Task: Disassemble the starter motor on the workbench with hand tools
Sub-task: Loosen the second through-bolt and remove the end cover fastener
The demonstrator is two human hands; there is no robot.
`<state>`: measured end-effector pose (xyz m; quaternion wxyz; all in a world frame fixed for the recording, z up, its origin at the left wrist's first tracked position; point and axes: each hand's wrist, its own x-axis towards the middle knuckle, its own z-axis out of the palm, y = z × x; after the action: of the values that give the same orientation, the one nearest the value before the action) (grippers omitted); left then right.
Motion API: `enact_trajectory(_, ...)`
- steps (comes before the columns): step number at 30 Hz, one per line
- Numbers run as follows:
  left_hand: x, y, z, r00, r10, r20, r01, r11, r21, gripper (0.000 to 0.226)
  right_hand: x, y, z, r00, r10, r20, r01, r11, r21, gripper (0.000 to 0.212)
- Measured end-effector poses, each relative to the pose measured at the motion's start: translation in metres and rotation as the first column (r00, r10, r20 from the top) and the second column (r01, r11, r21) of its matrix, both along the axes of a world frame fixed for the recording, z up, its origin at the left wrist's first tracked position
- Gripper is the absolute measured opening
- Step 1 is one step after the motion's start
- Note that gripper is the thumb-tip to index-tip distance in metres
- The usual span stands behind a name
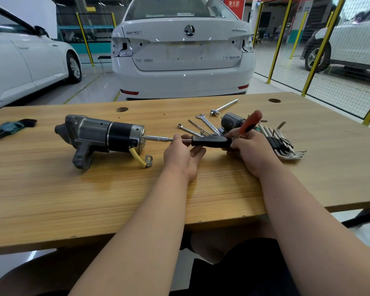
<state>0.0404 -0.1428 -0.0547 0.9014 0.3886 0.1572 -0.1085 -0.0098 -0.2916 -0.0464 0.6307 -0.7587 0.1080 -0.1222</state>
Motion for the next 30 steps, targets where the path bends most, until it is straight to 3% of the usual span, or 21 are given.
enact_trajectory(2, -0.0019, -0.0004, 0.0007, 1.000, 0.003, 0.006, -0.003, 1.000, 0.015, 0.035, -0.0040, -0.0002, -0.0015, 1.000, -0.001, 0.021, -0.001, 0.996, 0.084, 0.028)
enact_trajectory(5, -0.0047, -0.0013, 0.0018, 1.000, 0.015, 0.019, -0.016, 1.000, 0.020, 0.033, -0.0063, 0.0002, -0.0033, 1.000, -0.003, 0.028, 0.001, 0.996, 0.087, 0.026)
enact_trajectory(9, -0.0060, -0.0017, 0.0004, 0.999, 0.035, 0.039, -0.035, 0.999, 0.005, 0.033, -0.0072, 0.0038, -0.0034, 0.998, -0.059, -0.003, 0.058, 0.996, -0.070, 0.014)
enact_trajectory(12, -0.0065, -0.0020, -0.0012, 0.998, 0.041, 0.046, -0.041, 0.999, -0.008, 0.033, -0.0050, 0.0039, -0.0035, 0.991, -0.117, -0.063, 0.100, 0.968, -0.232, 0.028)
enact_trajectory(16, -0.0057, -0.0013, -0.0003, 0.999, 0.028, 0.044, -0.027, 0.999, -0.022, 0.034, -0.0069, 0.0054, -0.0027, 0.991, -0.118, -0.055, 0.100, 0.961, -0.257, 0.025)
enact_trajectory(21, -0.0046, -0.0019, -0.0025, 0.999, -0.027, 0.037, 0.025, 0.998, 0.054, 0.031, -0.0062, 0.0050, -0.0048, 0.996, -0.084, 0.024, 0.086, 0.988, -0.129, 0.015)
enact_trajectory(24, -0.0056, -0.0038, -0.0020, 0.995, -0.090, 0.034, 0.086, 0.989, 0.125, 0.026, -0.0071, 0.0037, -0.0053, 0.997, -0.051, 0.063, 0.052, 0.999, -0.009, 0.021)
enact_trajectory(30, -0.0054, -0.0008, 0.0019, 0.995, -0.099, -0.008, 0.099, 0.994, 0.040, 0.032, -0.0089, 0.0021, -0.0050, 0.999, -0.025, 0.032, 0.025, 1.000, 0.001, 0.028)
